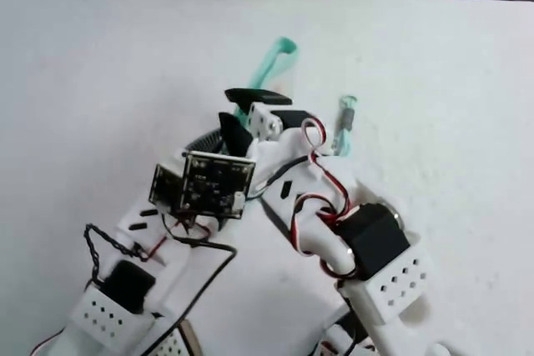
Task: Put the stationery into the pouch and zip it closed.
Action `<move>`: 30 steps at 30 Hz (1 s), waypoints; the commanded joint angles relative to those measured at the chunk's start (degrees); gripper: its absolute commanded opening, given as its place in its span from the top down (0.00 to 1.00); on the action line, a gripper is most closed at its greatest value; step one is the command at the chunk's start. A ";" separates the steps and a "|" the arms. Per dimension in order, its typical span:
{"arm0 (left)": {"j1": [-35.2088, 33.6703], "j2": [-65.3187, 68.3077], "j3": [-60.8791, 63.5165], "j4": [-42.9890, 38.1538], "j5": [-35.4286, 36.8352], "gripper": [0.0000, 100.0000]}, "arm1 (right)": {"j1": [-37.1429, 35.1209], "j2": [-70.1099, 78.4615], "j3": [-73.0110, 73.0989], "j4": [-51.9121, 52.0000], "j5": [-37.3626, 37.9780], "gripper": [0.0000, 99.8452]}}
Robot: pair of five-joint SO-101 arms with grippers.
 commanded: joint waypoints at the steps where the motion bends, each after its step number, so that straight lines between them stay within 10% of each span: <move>1: 0.84 1.71 0.70 -0.62 0.53 0.98 | 1.80 -0.92 -2.55 -1.19 0.18 0.92; 30: 0.84 -9.63 2.29 0.62 0.62 0.98 | -5.32 3.30 -7.30 11.38 -18.02 0.82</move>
